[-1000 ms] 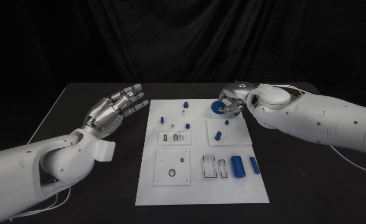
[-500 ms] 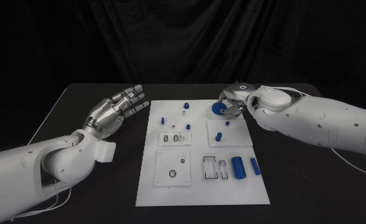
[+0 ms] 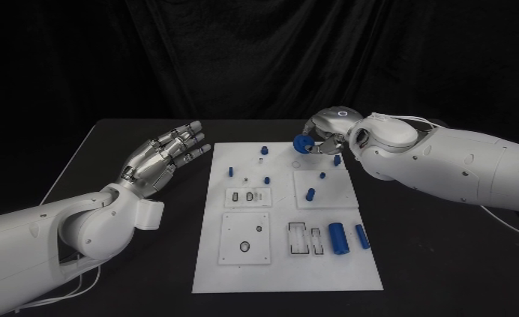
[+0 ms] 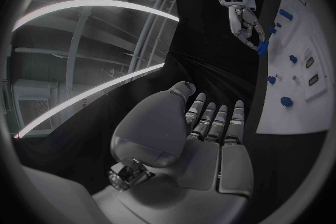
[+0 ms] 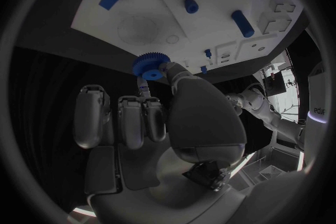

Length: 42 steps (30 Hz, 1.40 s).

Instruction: Assemble the parts on the task board

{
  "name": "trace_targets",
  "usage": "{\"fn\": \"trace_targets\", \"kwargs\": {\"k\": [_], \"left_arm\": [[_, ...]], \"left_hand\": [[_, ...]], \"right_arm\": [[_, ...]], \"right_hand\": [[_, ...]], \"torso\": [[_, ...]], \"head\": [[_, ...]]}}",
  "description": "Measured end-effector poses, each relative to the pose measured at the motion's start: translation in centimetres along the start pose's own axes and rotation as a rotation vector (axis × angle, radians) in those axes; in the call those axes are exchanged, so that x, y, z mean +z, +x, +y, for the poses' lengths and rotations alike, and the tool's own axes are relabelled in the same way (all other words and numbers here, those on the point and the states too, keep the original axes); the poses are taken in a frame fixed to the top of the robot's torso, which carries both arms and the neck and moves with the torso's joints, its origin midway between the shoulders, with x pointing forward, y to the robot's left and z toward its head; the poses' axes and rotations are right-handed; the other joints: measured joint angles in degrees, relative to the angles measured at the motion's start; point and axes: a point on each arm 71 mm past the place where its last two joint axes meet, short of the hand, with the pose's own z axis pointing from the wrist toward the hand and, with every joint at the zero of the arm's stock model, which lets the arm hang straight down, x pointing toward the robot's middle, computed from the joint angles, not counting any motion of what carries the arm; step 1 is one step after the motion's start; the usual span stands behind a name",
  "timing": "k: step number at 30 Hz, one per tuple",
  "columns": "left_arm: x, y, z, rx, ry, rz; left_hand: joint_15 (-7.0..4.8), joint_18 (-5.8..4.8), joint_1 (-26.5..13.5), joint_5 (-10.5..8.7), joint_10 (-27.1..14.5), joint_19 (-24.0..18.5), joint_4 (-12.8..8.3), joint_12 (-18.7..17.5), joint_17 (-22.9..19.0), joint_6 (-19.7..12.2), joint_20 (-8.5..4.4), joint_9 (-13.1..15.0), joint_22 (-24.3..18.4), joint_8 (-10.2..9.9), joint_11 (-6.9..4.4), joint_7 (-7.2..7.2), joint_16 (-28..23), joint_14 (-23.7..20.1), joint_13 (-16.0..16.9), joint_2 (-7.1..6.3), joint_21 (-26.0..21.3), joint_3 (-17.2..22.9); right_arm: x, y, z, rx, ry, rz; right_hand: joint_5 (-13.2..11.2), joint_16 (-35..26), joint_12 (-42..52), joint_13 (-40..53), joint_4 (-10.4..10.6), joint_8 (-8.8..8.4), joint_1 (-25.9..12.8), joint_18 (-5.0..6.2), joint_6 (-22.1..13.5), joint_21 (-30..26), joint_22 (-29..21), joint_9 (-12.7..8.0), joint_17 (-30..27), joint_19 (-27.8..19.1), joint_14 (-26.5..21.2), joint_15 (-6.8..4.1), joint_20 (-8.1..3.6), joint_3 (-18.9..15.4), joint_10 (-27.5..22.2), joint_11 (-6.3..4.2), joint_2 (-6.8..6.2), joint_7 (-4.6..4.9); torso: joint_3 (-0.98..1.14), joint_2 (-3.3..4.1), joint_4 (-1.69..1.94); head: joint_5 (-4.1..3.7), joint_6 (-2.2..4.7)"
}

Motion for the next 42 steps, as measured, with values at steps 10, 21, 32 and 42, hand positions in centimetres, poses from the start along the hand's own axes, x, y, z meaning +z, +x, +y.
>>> {"fn": "trace_targets", "kwargs": {"k": [10,21,32,42], "left_arm": [[0.2,0.1,0.2,-0.002,-0.007,0.003],[0.5,0.3,0.4,-0.005,-0.013,0.006],[0.5,0.4,0.5,-0.006,-0.016,0.008],[0.7,0.5,0.6,-0.007,-0.019,0.011]], "left_hand": [[0.00,0.00,0.0,0.00,0.2,0.0,0.0,0.0,0.0,0.0,0.00,0.0,0.0,0.0,0.21,0.00,0.0,0.0,0.0,0.00,0.0,0.3],[0.00,0.00,0.0,0.00,0.2,0.0,0.0,0.0,0.0,0.0,0.00,0.0,0.0,0.0,0.20,0.00,0.2,0.0,0.0,0.00,0.0,0.3],[0.00,0.01,0.0,0.00,0.2,0.0,0.0,0.0,0.0,0.2,0.00,0.0,0.0,0.0,0.20,0.21,0.2,0.0,0.0,0.00,0.0,0.3],[0.00,0.00,0.0,0.00,0.2,0.0,0.0,0.0,0.0,0.2,0.00,0.0,0.0,0.0,0.20,0.21,0.2,0.0,0.0,0.00,0.0,0.3]], "right_arm": [[1.6,-0.5,3.9,0.009,-0.080,-0.013],[3.5,0.6,7.5,0.015,-0.134,0.014],[4.4,1.6,9.1,0.016,-0.152,0.042],[4.8,1.8,9.3,0.012,-0.146,0.051]], "right_hand": [[-1.2,0.0,0.0,0.0,0.2,0.64,-0.2,0.00,-0.1,0.0,0.0,0.0,0.0,0.0,0.0,0.00,0.00,0.2,0.2,0.21,-0.13,-0.08],[-2.7,0.0,0.0,0.0,0.1,2.30,-0.9,0.00,-0.1,0.0,0.0,0.0,0.0,0.0,0.0,0.00,0.00,0.7,0.2,0.21,-0.28,-0.09],[-3.4,0.0,0.0,0.0,0.1,2.45,-0.9,0.00,-0.1,-0.2,0.0,0.0,0.0,0.0,0.0,0.00,0.00,1.0,0.2,0.21,-0.24,-0.09],[-4.2,0.0,0.0,0.0,-0.1,2.64,-0.6,0.00,-0.7,-1.1,0.0,0.0,0.0,-0.3,0.0,0.00,0.31,1.7,0.3,0.55,-0.04,0.29]], "torso": [[-0.01,0.02,0.05],[-0.04,0.09,0.21],[-0.03,0.08,0.15],[0.02,0.09,0.10]], "head": [[-0.26,-0.06],[-0.82,-0.19],[-0.95,-0.37],[-1.06,-0.49]]}}
